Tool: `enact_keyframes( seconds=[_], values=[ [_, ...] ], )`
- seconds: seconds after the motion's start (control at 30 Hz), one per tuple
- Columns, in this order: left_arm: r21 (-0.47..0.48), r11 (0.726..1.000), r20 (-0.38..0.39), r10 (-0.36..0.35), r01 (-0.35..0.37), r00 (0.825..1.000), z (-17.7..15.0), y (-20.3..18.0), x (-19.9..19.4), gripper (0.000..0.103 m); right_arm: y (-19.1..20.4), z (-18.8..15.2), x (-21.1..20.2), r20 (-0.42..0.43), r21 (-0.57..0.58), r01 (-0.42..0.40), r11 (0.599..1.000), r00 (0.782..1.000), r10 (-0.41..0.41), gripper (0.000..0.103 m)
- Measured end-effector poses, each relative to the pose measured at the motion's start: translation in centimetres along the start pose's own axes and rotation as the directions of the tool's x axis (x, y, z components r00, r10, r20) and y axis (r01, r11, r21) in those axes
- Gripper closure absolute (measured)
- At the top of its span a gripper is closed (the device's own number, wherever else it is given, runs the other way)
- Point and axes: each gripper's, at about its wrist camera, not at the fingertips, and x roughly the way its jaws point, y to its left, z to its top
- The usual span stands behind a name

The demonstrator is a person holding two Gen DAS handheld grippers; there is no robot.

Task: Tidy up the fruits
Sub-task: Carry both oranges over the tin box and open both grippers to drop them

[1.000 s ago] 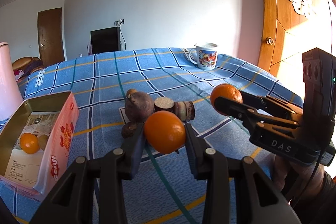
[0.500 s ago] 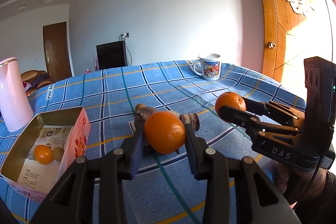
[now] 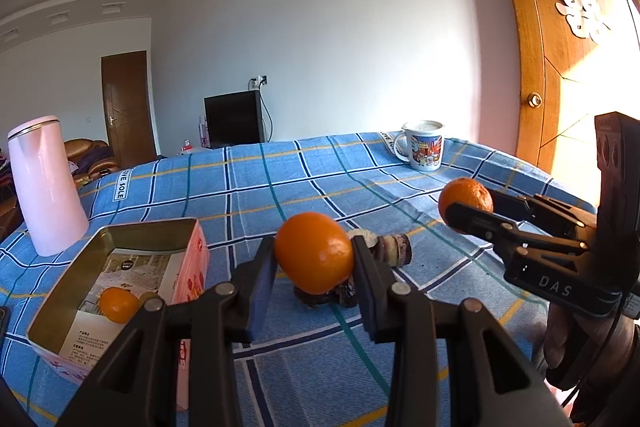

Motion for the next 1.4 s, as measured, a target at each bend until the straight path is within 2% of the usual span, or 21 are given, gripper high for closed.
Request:
enact_keyframes(
  seconds=[0.23,0.47,0.83,1.07,1.4],
  values=[
    [-0.034,0.999,0.009,0.02,-0.02,1.0,0.1,1.9,-0.5,0.064,1.2,1.5,0.9,-0.003,-0.02,-0.029,0.999,1.0,0.029,0.055],
    [-0.086,0.995,0.009,0.057,-0.056,0.998,0.3,5.3,-0.8,0.064,3.9,3.5,2.6,-0.016,-0.055,-0.1,0.993,0.995,0.1,0.055],
    [-0.18,0.968,-0.03,0.173,-0.175,0.984,0.6,13.0,-0.7,0.064,9.8,6.4,7.6,-0.084,-0.121,-0.225,0.967,0.973,0.216,0.055],
    [-0.233,0.95,-0.104,0.189,-0.208,0.977,0.3,17.2,0.7,0.064,13.4,6.4,11.9,-0.172,-0.119,-0.291,0.949,0.948,0.269,0.055],
    [-0.28,0.934,-0.223,0.162,-0.222,0.961,-0.4,20.0,3.2,0.064,17.4,5.0,17.2,-0.308,-0.153,-0.321,0.935,0.914,0.263,0.055]
  ],
)
